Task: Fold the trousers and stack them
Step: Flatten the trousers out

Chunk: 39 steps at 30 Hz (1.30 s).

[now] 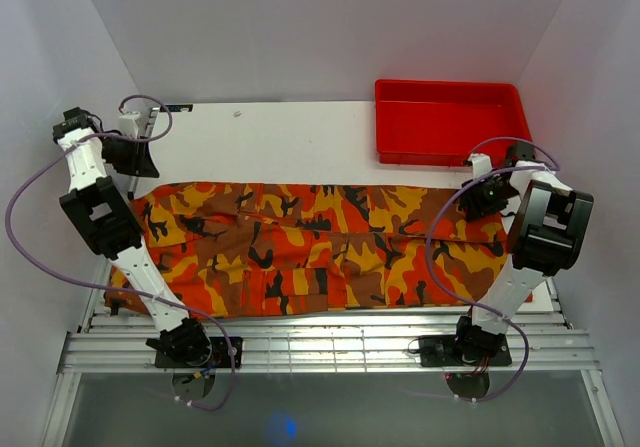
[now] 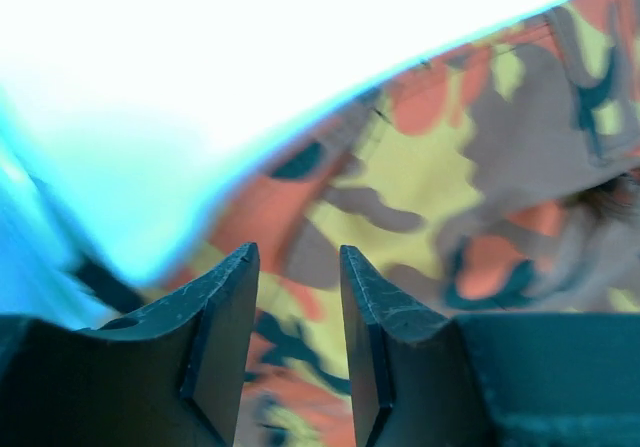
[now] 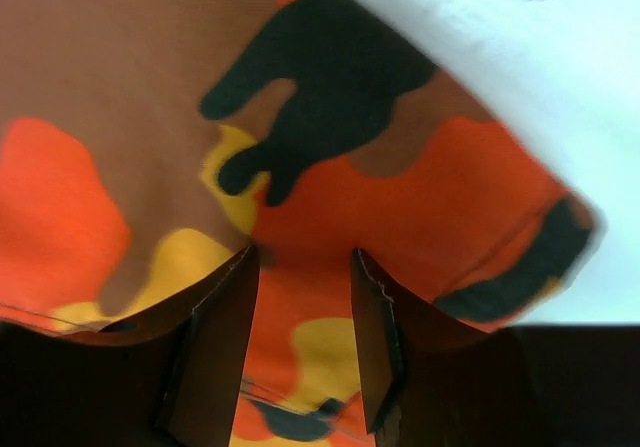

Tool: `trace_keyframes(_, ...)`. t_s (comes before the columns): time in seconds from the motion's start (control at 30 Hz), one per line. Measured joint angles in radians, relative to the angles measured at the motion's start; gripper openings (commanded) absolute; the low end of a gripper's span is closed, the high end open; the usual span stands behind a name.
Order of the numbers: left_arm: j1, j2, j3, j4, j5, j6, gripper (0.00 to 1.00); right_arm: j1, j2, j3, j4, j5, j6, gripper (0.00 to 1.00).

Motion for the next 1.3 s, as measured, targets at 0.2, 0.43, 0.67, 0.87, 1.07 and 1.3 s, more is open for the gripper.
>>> trace_keyframes(0.2, 0.000, 0.072, 0.109, 0.007, -0.015, 0.181, 0.50, 0.009, 0.017, 0.017, 0.018, 0.083, -0.150, 0.46)
trace_keyframes(0.43, 0.000, 0.102, 0.011, 0.000, -0.090, 0.425, 0.47, 0.023, -0.004, -0.006, 0.070, 0.142, -0.291, 0.52)
trace_keyframes(0.67, 0.000, 0.131, -0.100, 0.011, -0.137, 0.570, 0.31, 0.014, -0.030, 0.002, 0.094, 0.069, -0.378, 0.77)
trace_keyframes(0.87, 0.002, 0.085, -0.190, 0.076, -0.138, 0.671, 0.18, 0.011, -0.083, 0.085, 0.087, -0.070, -0.428, 0.75)
trace_keyframes(1.07, 0.002, -0.032, -0.385, 0.193, -0.159, 0.778, 0.18, 0.012, -0.023, 0.197, 0.059, -0.173, -0.485, 0.72)
trace_keyframes(1.3, 0.002, -0.045, -0.406, 0.211, -0.158, 0.806, 0.33, 0.027, 0.119, 0.225, 0.019, -0.197, -0.550, 0.68)
